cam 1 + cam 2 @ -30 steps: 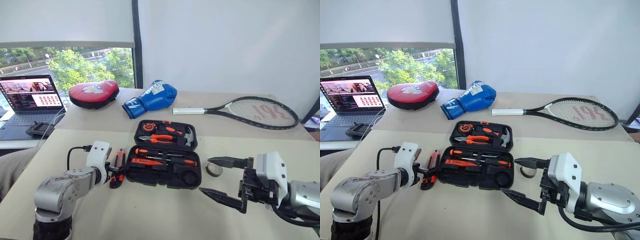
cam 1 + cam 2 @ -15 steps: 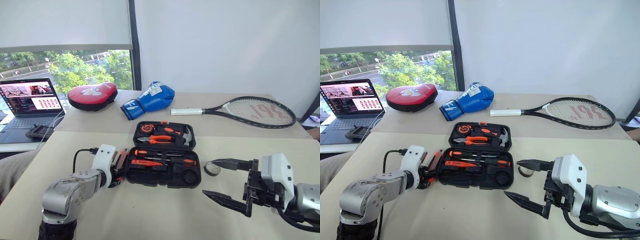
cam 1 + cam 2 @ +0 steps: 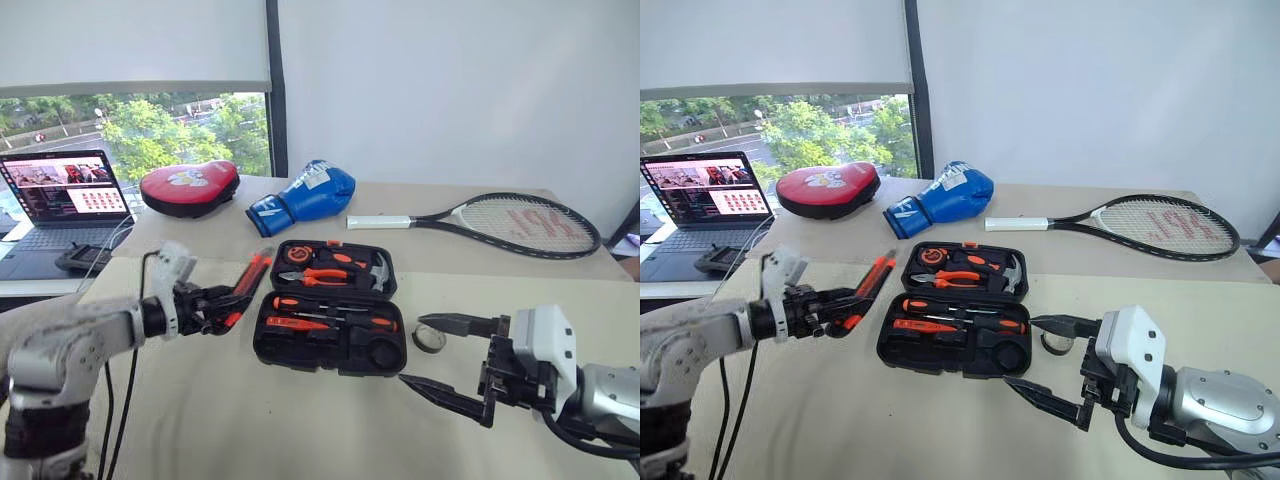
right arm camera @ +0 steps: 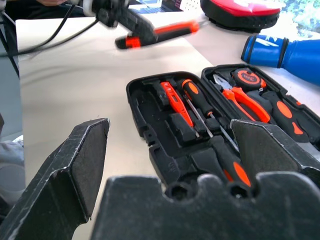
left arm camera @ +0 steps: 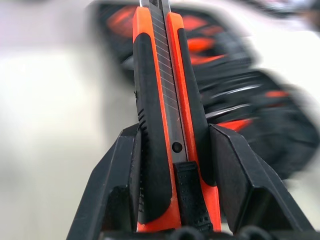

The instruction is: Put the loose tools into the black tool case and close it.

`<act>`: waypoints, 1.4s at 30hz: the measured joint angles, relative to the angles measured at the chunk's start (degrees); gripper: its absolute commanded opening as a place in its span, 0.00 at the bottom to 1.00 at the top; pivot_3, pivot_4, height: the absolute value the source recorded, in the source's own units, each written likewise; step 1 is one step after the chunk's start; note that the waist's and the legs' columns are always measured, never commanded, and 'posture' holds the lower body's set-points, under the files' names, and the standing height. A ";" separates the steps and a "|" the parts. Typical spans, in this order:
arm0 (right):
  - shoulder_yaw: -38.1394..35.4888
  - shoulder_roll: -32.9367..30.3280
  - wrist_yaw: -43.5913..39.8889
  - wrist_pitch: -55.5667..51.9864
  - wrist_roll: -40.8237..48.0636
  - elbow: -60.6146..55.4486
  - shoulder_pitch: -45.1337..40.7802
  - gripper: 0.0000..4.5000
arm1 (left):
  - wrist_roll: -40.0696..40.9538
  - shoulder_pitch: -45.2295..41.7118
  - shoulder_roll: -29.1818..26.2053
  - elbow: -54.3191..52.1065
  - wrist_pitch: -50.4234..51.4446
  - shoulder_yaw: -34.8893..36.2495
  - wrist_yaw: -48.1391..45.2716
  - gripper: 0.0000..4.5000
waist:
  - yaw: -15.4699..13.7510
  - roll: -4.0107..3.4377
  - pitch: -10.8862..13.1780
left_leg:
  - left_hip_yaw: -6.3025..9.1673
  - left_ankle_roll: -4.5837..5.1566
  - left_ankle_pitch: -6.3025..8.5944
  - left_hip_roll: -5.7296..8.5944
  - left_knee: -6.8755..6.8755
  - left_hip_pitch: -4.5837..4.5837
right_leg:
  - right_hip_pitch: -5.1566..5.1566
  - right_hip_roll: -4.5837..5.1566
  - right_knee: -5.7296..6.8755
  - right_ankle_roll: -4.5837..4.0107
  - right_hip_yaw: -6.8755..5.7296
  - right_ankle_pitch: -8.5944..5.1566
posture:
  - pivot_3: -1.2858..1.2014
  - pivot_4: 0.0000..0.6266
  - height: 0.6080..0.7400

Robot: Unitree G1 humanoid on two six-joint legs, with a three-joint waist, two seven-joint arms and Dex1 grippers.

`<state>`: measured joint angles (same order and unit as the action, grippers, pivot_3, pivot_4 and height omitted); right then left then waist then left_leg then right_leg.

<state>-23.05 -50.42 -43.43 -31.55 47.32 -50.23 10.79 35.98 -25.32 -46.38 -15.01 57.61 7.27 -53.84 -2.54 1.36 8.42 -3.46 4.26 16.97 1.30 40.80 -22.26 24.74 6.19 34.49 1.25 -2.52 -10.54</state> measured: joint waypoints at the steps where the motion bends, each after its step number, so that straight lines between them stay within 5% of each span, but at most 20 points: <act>1: -0.11 0.11 0.00 0.02 0.01 -0.02 0.30 1.00 | -2.56 -2.33 -1.33 1.61 -3.86 -5.27 -4.28 0.36 | -0.14 -0.02 0.01 | -0.05 0.05 0.02 0.02 0.01 0.00 | -0.01 0.01 -0.02 -0.12 0.03 -0.07 | 0.52 0.24 1.00; 5: -1.20 0.23 0.25 0.00 0.10 -0.66 2.16 1.00 | -10.56 -10.60 -0.18 9.43 -15.02 -20.08 -14.93 0.36 | 0.10 0.01 0.03 | -0.10 0.21 0.09 -0.01 0.02 -0.06 | -0.04 0.00 -0.23 -0.19 0.07 -0.11 | 0.52 0.24 1.00; 11: -5.71 0.57 1.92 -0.22 1.25 -4.27 7.30 1.00 | -21.00 -18.06 4.57 19.46 -28.65 -32.14 -23.45 0.36 | 0.44 0.03 0.04 | -0.12 0.35 0.16 -0.03 0.04 -0.13 | -0.03 -0.08 -0.31 0.27 0.10 0.07 | 0.52 0.24 1.00; 27: -15.28 1.42 1.69 0.12 3.55 -8.79 19.06 1.00 | -31.76 -24.68 11.25 40.34 -52.65 -36.09 -34.45 0.36 | 0.29 0.03 0.04 | -0.06 1.02 0.54 -0.17 0.47 0.08 | -0.39 -0.03 -0.27 0.51 0.12 0.10 | 0.52 0.24 1.00; 28: -16.06 1.39 1.20 0.12 3.55 -8.78 19.07 1.00 | -31.94 -25.00 11.59 40.96 -52.63 -36.02 -34.78 0.57 | 0.28 0.03 0.04 | -0.05 1.02 0.54 -0.18 0.52 0.07 | -0.40 -0.04 -0.24 0.51 0.11 0.10 | 0.52 0.24 1.00; 32: -16.31 1.32 0.40 0.12 3.55 -8.75 19.03 1.00 | -31.93 -25.52 11.96 41.90 -50.68 -34.39 -35.40 0.84 | 0.36 0.03 0.04 | -0.04 1.06 0.57 -0.18 0.52 0.02 | -0.37 -0.04 -0.25 0.60 0.11 0.10 | 0.52 0.24 1.00; 35: -16.31 1.30 0.15 0.12 3.55 -8.73 18.91 1.00 | -26.46 -25.12 12.02 38.28 -42.05 -30.47 -37.09 0.84 | 0.41 0.04 0.05 | -0.04 1.07 0.57 -0.17 0.59 -0.20 | -0.18 -0.05 -0.22 0.66 0.09 0.10 | 0.52 0.24 1.00; 39: -16.23 1.29 0.17 0.12 3.55 -8.70 18.09 1.00 | -15.97 -25.15 11.01 30.91 -23.71 -21.08 -35.09 0.64 | 0.47 0.03 0.05 | -0.03 1.03 0.57 -0.14 0.79 -0.22 | -0.16 0.01 0.01 0.87 0.11 -0.03 | 0.52 0.24 1.00; 42: -15.78 1.22 0.46 0.11 3.54 -8.66 17.15 1.00 | -13.81 -20.02 10.98 24.51 -17.90 -15.81 -27.46 0.36 | 0.57 -0.03 0.02 | -0.04 1.01 0.63 -0.10 0.80 0.02 | -0.38 0.08 0.04 0.97 0.19 -0.10 | 0.52 0.24 1.00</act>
<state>-38.83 -49.20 -42.97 -31.43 50.85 -58.89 27.94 22.16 -45.34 -35.40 9.50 39.71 -8.54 -81.30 -1.97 1.33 8.44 -3.51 5.28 17.60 1.19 41.60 -22.24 24.35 6.27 34.53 2.22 -2.33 -10.64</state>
